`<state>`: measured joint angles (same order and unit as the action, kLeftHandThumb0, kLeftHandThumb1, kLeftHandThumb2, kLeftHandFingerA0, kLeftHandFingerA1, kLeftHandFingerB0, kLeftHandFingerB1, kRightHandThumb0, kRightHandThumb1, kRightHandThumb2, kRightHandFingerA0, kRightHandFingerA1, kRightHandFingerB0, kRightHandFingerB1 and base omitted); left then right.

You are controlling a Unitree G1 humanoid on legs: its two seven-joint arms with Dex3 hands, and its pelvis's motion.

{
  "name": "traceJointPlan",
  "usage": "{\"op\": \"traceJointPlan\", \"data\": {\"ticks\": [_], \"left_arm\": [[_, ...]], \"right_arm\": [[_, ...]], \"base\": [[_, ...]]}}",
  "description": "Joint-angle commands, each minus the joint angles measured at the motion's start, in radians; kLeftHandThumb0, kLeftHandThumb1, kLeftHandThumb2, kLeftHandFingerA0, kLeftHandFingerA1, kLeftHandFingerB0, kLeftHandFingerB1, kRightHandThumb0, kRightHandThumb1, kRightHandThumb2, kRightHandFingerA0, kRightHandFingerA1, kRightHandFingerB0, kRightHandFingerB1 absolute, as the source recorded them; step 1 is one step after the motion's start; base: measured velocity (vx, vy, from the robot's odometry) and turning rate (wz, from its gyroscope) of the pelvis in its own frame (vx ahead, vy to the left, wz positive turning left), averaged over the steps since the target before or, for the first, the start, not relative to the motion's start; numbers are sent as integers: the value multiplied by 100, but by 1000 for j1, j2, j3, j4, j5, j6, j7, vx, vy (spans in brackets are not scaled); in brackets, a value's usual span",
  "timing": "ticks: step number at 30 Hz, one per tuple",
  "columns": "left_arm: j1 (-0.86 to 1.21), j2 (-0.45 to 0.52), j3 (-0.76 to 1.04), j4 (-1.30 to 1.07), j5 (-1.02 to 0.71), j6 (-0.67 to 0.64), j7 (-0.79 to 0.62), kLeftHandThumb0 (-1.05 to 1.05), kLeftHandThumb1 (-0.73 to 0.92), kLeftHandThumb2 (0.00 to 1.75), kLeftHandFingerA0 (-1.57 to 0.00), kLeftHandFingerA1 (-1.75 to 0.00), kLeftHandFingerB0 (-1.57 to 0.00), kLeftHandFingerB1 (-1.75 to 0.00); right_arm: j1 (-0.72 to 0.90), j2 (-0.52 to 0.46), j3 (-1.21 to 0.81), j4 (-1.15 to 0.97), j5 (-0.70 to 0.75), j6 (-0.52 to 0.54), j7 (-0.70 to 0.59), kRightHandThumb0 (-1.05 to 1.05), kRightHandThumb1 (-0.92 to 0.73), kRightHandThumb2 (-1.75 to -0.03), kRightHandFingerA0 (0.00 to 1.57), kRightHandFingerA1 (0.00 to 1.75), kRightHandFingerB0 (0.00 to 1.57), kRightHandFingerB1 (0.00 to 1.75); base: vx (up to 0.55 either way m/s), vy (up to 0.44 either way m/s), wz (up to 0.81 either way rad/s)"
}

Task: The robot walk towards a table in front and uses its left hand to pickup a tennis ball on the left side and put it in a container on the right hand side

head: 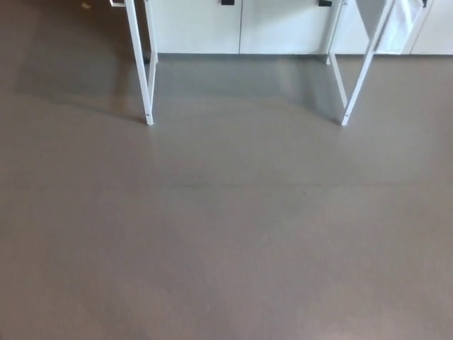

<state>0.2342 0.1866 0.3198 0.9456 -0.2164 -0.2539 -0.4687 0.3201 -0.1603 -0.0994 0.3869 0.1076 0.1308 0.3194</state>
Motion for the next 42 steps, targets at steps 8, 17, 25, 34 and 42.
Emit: {"op": "traceJointPlan", "data": {"ticks": [8, 17, 25, 34, 42], "left_arm": [[10, 16, -20, -13, 5, -7, -4, -29, 44, 59, -29, -34, -29, -34], [10, 19, -20, -19, -4, -8, -14, -8, 53, 56, -27, -30, -31, -31], [28, 18, -34, -26, 5, -38, -24, -8, 53, 56, -26, -30, -35, -32], [85, 26, -73, -1, 69, -141, 25, -20, 47, 54, -32, -32, -37, -33], [61, 36, -84, 97, 74, -185, 37, -25, 43, 58, -29, -35, -31, -35]], "right_arm": [[-13, 1, -20, 29, -6, -51, -35, -24, -50, -98, 5, 54, 5, 51], [-21, 1, -6, 12, -30, -43, -67, 2, -53, -99, 9, 54, 3, 49], [-25, -16, 3, 17, -44, -39, -72, 3, -55, -100, 8, 55, 6, 51], [59, -17, 4, -26, -46, -43, -75, 2, -54, -99, 8, 54, 8, 52], [60, -32, 13, 61, -68, -124, -76, -5, -71, -65, 17, 51, 12, 44]], "base": [[246, -72, 12], [207, -45, 0], [281, 129, -10], [238, 34, 7], [316, -103, 5]]}}
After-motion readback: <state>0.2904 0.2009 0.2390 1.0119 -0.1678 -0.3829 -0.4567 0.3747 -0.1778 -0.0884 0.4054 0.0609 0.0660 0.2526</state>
